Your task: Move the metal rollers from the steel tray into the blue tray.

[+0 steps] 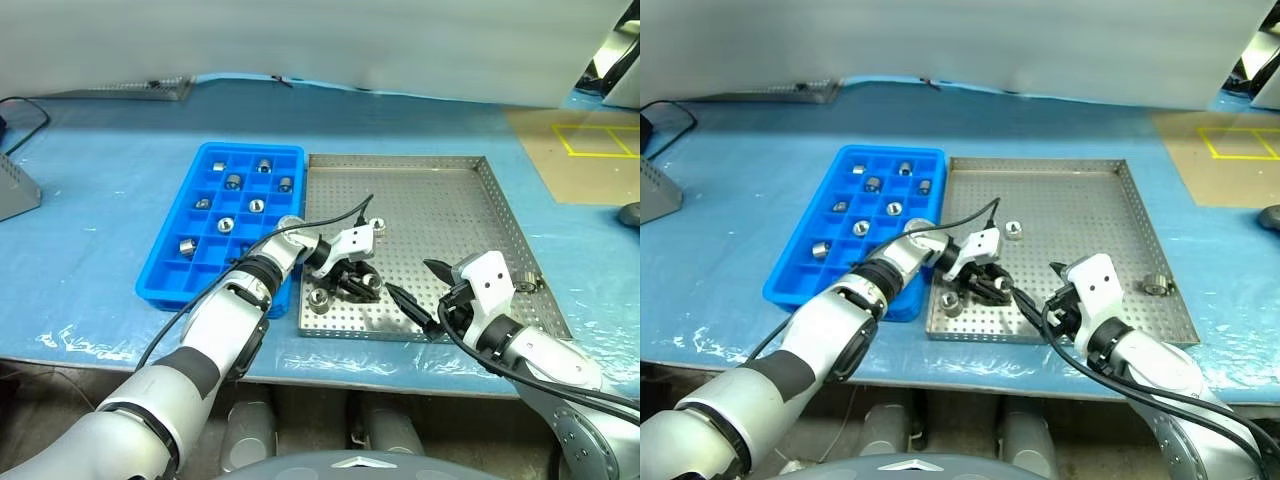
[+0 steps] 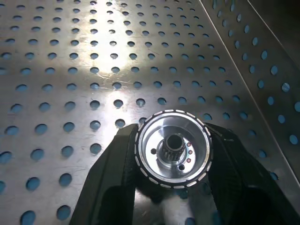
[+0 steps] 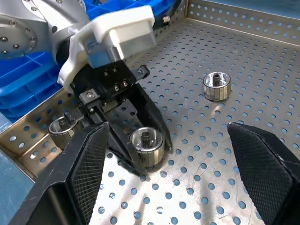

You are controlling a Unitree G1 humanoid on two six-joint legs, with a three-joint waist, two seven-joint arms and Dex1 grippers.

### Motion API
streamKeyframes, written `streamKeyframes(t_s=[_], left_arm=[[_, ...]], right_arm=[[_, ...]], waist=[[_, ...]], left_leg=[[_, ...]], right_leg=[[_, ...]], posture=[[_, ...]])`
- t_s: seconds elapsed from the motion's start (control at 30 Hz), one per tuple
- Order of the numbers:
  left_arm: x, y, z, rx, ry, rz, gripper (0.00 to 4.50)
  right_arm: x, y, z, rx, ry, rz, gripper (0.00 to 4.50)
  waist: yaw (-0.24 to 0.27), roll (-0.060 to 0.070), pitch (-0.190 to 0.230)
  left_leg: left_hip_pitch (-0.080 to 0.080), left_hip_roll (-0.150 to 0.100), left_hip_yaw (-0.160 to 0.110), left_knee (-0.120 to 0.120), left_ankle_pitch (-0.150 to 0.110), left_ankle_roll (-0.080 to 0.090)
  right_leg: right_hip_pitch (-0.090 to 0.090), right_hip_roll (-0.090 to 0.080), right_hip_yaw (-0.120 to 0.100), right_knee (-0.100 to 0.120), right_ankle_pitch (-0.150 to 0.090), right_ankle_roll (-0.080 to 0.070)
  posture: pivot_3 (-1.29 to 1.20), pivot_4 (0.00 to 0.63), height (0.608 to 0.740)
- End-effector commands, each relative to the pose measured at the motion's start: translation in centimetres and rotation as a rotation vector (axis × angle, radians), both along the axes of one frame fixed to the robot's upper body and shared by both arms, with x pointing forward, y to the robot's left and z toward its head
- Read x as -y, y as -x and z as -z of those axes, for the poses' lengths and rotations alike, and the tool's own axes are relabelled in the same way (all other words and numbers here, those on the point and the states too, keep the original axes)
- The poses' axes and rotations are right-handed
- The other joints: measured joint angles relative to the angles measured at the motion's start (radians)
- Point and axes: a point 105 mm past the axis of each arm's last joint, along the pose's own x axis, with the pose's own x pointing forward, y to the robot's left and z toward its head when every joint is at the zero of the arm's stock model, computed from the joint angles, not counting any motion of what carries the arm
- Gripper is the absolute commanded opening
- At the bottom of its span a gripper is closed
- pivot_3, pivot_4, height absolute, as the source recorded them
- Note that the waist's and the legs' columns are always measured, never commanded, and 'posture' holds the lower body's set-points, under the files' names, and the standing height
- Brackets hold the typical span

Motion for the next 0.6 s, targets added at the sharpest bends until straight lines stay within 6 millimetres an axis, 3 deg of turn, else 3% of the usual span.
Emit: streamKeyframes(t_s=[0.03,0.2,0.3,0.43,0.6], left_arm=[[0.1,-1.7,-3.9,0.075,0.112,-0.039,1.72],[-2.4,-4.3,-8.4,0.093,0.278,-0.196,1.72],[-5.6,-5.5,-9.6,0.119,0.331,-0.307,1.72],[-9.3,-5.7,-9.7,0.133,0.353,-0.433,1.72],[-13.5,-3.8,-8.9,0.152,0.344,-0.576,1.72]], right_arm=[[-0.4,-0.4,-0.6,0.026,0.004,-0.051,4.21],[-1.2,-1.7,-1.2,0.038,-0.003,-0.153,4.21],[-2.2,-3.0,-1.5,0.044,0.005,-0.248,4.21],[-3.5,-4.6,-1.6,0.05,0.02,-0.36,4.21],[-5.6,-6.5,-2.6,0.082,0.019,-0.495,4.21]], waist=[[0.001,0.0,0.0],[0.002,0.001,0.0],[0.005,0.001,0.0],[0.029,0.001,0.0],[0.081,0.001,0.0]], left_leg=[[-0.003,0.0,0.0,0.0,0.0,0.0],[-0.014,0.001,0.0,-0.001,0.002,0.005],[-0.015,0.001,0.0,0.0,0.002,0.005],[-0.013,0.001,0.0,0.001,0.002,0.004],[-0.016,0.003,-0.001,0.002,0.004,0.0]], right_leg=[[-0.004,0.0,0.0,0.001,0.002,-0.004],[-0.016,0.0,-0.002,0.003,0.004,-0.008],[-0.017,0.0,-0.002,0.005,0.005,-0.008],[-0.017,0.0,-0.002,0.009,0.004,-0.01],[-0.022,-0.001,-0.003,0.018,0.002,-0.014]], posture=[[-0.19,0.15,0.74],[-0.06,0.15,0.74],[0.04,0.15,0.74],[0.19,0.15,0.74],[0.35,0.15,0.74]])
